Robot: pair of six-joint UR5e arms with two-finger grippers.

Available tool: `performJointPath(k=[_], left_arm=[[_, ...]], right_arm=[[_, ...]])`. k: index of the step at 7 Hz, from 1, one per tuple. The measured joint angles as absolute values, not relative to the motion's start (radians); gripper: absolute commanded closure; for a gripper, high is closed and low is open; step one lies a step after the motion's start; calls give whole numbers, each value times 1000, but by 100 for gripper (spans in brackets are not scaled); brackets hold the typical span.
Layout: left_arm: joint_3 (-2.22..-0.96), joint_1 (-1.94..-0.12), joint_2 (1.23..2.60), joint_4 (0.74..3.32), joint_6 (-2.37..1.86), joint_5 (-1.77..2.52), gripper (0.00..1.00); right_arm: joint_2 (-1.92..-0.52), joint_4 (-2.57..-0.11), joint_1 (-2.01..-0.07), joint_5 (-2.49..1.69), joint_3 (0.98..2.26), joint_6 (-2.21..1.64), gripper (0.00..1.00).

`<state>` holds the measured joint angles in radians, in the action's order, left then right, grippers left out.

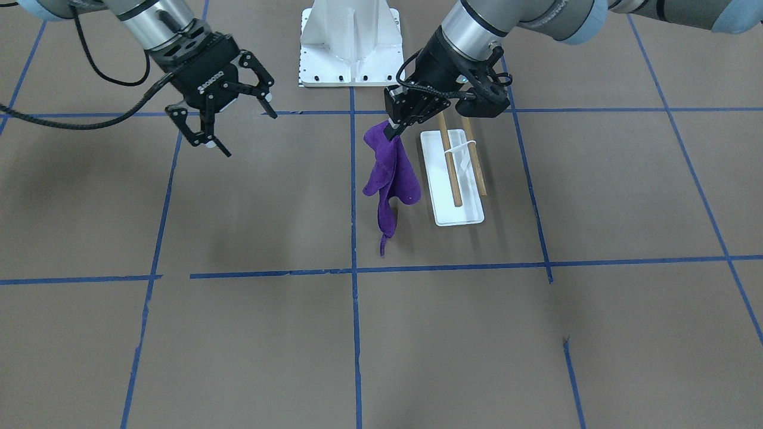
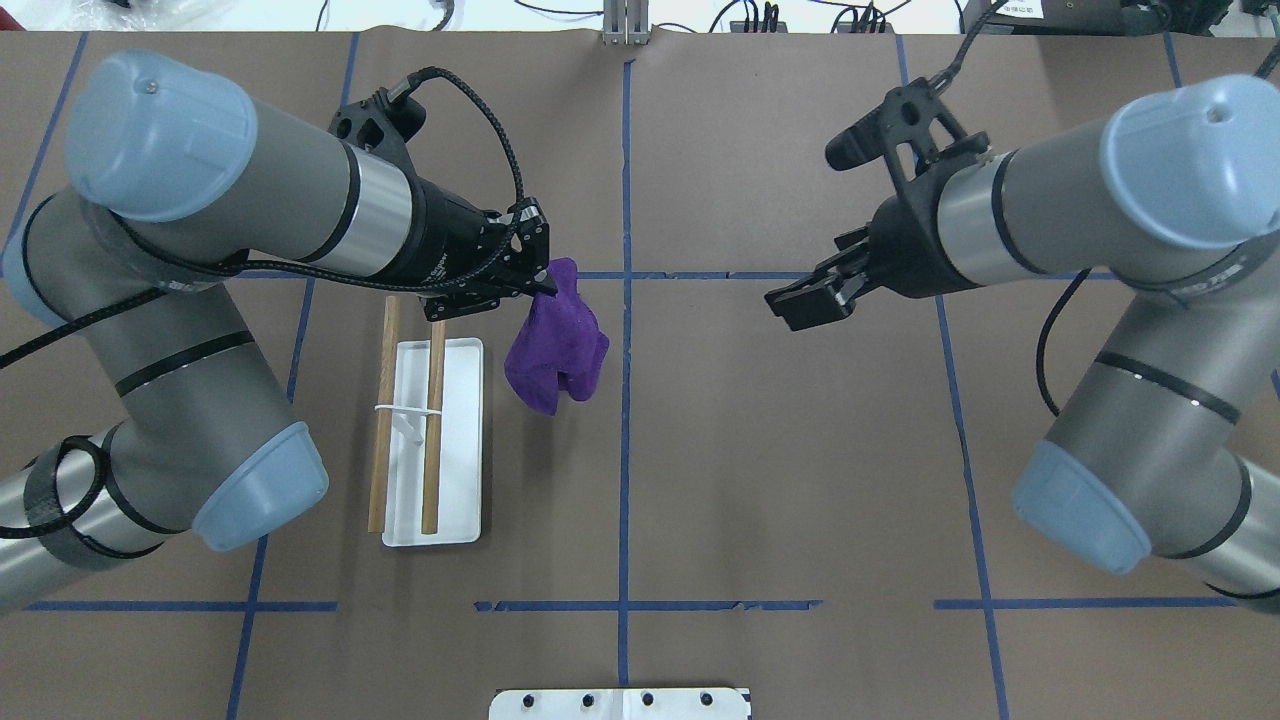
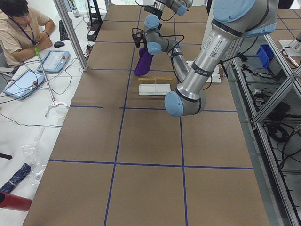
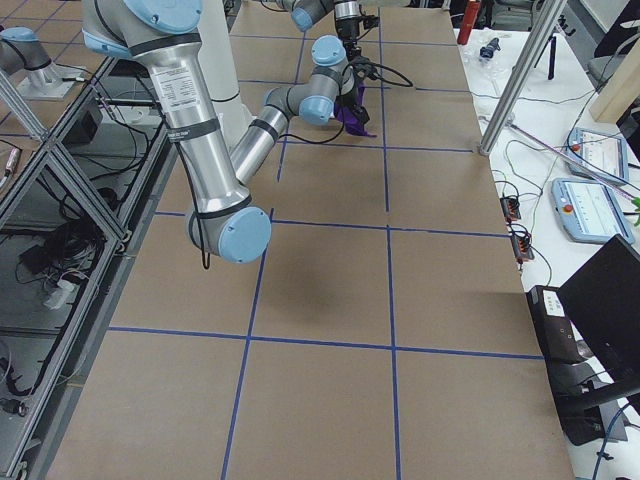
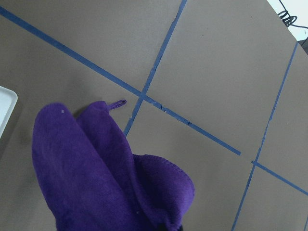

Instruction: Hang towel on rack

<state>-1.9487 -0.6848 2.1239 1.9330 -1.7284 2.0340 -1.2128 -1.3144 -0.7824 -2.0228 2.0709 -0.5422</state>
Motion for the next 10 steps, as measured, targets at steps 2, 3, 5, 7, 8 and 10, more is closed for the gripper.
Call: performJointPath(k=[2,3,5,7,8,10], left_arm=[[-2024,-690,2030,1932,-1576,2039,100],[-2050,-693,1976,1933,-1479,2041,100],[-2090,-704,1850,1938,-1213,2042,100],[-2094,-736,1747,1981,-1013,2042,100],[-2088,-742,1712,2008,-955,2042,100],[-2067,-745,1684,2026,-887,2042,1]], right_arm=[[-1250,-1478,-893,-2085,2037,-413,0],[-1275,-1571,-945,-2090,2030,-300,0],[-1370,-1670,-1067,-2101,2026,-106,0],[-1467,-1686,-1175,-2129,2024,-12,0],[-1504,-1687,-1218,-2144,2024,20,0],[-1541,-1691,-1262,-2155,2022,40,0]])
